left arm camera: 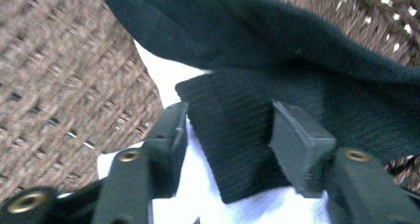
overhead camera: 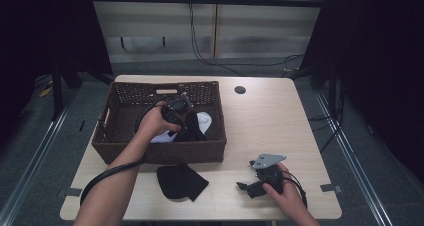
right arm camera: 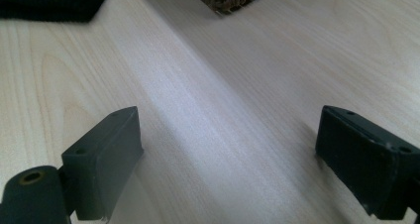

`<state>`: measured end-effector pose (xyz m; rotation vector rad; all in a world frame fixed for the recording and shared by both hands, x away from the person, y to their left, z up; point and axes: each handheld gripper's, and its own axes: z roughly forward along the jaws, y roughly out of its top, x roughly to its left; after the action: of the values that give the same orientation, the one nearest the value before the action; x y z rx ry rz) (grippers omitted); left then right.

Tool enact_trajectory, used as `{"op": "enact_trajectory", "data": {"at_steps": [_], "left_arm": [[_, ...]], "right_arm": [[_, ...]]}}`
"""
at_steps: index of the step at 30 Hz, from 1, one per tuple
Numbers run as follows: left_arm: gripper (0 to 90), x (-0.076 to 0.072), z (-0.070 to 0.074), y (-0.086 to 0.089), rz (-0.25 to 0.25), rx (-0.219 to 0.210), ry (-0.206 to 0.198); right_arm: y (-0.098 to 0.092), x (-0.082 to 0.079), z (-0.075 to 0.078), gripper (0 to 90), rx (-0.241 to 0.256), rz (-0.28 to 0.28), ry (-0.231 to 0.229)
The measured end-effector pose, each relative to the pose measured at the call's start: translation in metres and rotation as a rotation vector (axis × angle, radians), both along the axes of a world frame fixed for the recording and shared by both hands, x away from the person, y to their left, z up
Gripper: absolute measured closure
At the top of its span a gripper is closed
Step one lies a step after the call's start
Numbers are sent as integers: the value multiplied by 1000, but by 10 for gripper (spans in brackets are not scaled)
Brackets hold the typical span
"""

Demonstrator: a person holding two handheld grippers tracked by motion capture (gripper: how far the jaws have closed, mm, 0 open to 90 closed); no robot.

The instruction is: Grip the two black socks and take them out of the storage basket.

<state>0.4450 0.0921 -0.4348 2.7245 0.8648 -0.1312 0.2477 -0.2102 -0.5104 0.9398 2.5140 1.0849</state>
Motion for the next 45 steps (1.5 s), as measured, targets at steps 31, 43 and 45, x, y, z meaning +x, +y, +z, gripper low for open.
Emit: {"op": "enact_trajectory", "data": {"at_steps": [31,43,45], "left_arm": [[821,-1,54,46,33,88,-10],[406,-5,43,25,33,24,-23],[379,-8,36,20,28,24,-4]], "right_arm": [[0,0,0,98,1,-1,3],[0,1,0,98,-1,2,-2],[0,1,0,98,-1,3,-1]]}}
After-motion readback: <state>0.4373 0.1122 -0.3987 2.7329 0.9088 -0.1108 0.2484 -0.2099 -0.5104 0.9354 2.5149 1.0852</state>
